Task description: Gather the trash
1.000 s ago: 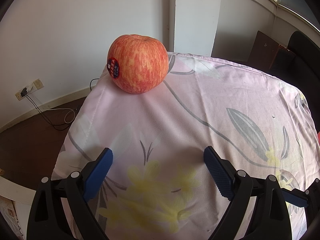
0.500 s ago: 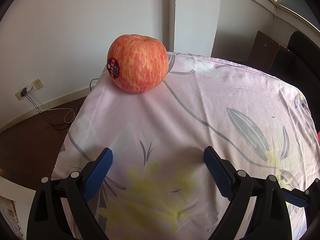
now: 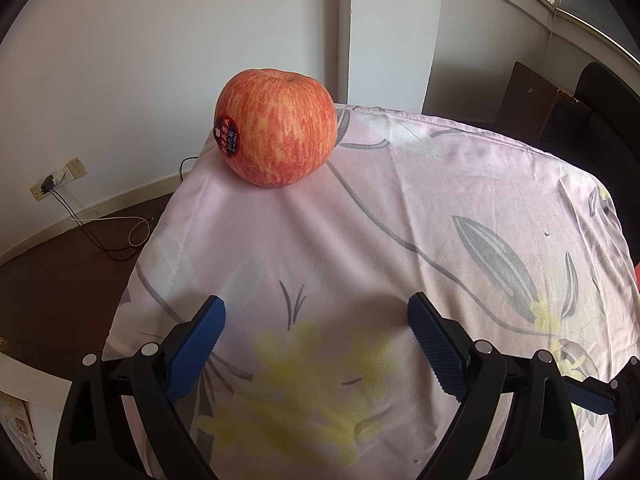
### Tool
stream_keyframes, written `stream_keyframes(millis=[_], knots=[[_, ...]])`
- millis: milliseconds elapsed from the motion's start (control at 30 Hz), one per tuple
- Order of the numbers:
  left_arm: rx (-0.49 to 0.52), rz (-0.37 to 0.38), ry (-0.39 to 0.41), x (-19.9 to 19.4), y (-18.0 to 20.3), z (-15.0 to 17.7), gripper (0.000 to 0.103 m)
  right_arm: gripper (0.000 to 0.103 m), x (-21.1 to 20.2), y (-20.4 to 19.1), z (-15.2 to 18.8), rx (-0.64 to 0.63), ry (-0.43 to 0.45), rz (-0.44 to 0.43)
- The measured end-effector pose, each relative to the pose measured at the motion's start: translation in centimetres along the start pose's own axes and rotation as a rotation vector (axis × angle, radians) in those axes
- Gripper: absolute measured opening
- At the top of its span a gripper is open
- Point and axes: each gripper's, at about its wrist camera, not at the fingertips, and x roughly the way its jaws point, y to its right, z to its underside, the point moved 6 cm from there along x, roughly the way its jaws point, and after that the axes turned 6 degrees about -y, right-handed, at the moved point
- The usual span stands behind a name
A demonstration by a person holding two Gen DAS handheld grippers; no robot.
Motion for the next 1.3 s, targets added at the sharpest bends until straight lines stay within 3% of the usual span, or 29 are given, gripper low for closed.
stream_keyframes(millis=[1300], knots=[[0.003,0.003,-0.002,0.02,0.18,0.14,0.092,0.091,0.02,0.01,-0.03,0.0,0.0,0.0]])
